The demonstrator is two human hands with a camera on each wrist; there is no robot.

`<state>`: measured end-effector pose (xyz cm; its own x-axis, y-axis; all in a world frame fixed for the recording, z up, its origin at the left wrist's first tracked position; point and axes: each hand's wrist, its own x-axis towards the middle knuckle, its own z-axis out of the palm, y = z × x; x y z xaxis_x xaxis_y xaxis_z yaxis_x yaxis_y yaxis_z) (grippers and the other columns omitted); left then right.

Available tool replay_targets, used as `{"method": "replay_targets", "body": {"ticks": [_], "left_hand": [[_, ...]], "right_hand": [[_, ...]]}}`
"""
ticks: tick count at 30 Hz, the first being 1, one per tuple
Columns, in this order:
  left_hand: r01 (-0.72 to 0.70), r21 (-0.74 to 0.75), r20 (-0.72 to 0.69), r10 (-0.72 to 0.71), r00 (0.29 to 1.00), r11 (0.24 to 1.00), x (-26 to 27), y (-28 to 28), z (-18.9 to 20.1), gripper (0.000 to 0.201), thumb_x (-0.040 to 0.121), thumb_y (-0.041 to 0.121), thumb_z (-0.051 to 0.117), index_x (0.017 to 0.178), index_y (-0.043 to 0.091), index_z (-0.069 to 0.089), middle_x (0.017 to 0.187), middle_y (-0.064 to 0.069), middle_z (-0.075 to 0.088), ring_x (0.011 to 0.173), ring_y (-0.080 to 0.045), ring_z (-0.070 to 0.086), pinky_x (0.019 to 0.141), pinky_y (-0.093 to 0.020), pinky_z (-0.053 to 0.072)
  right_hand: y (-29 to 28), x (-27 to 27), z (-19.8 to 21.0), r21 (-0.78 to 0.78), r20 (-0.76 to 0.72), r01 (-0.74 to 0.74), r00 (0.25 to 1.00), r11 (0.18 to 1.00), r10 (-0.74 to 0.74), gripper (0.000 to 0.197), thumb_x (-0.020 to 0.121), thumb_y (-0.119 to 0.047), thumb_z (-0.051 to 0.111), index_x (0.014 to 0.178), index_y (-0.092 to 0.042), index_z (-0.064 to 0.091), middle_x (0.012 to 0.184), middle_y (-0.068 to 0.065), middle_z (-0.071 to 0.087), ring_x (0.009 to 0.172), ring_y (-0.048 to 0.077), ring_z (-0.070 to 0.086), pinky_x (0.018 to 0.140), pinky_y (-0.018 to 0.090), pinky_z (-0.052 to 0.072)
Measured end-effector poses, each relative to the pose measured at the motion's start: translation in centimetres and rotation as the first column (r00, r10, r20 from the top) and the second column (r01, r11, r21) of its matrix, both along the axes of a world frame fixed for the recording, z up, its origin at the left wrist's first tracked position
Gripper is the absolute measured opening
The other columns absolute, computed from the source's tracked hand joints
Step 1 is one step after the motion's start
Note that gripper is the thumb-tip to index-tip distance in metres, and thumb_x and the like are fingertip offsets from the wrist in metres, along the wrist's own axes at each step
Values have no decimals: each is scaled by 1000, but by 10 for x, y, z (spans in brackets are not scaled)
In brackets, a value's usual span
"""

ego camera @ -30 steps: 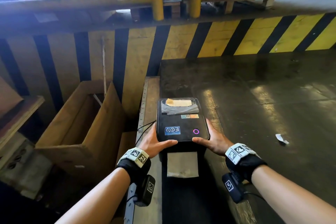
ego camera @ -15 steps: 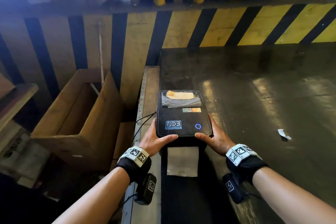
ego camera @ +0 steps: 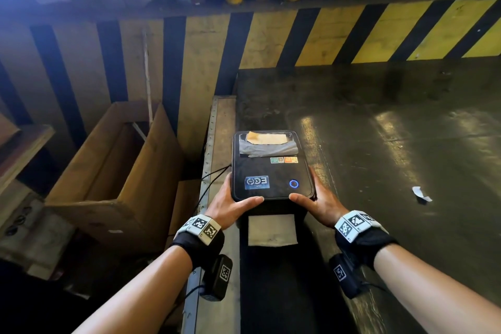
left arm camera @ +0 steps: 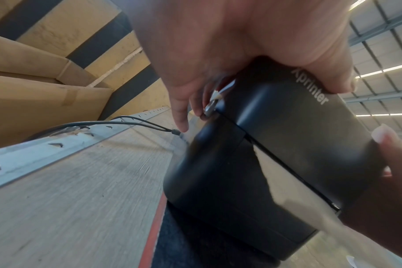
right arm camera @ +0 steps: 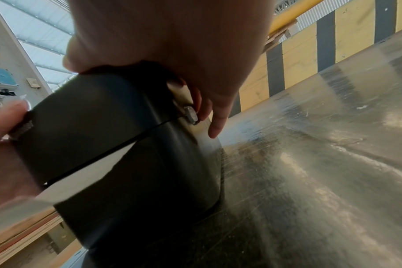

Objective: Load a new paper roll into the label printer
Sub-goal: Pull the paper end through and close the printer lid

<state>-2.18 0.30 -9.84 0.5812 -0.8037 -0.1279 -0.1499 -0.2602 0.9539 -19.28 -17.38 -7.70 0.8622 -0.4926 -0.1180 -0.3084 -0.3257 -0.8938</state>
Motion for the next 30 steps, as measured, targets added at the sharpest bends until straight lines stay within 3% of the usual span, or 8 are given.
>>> {"method": "replay_targets", "body": {"ticks": [3,7,15,21,30], "left_hand": [[0,-7,-4,0,1000,1000,1,0,0,100,55,55,79,137,27,29,129,2,56,116,-10,58,98,-36,51],[0,-5,-5,0,1000,1000,1,0,-1,102,54,58,79,137,27,30,130,2,56,116,-11,58,98,-38,51],[-5,1,-24,5,1000,1000,1,0,0,108,49,62,79,137,26,29,130,1,56,116,-11,58,98,-40,51],[-3,17,-16,4,1000,1000,2,0,2,106,50,60,78,138,25,29,131,0,55,116,-12,58,97,-39,51],[11,18,-53,-10,999,1000,1,1,5,114,44,67,79,138,25,29,131,0,54,116,-14,57,97,-39,51]], "right_hand": [[1,0,2,2,18,2,1000,1000,-2,111,55,-66,59,146,-28,10,129,-11,44,116,4,45,93,14,33],[1,1,2,4,21,-6,1000,1000,5,111,55,-66,59,147,-27,9,129,-12,43,118,3,43,97,20,30],[-2,1,-3,6,2,-1,1000,1000,1,111,56,-67,60,147,-29,8,141,-1,45,119,5,44,99,22,31],[0,0,-1,16,11,0,1000,1000,0,111,55,-67,59,147,-29,9,132,-7,46,117,5,45,98,21,31],[-3,1,-5,21,1,-4,1000,1000,4,109,57,-67,61,146,-30,10,137,-5,46,120,8,47,102,25,34]]}}
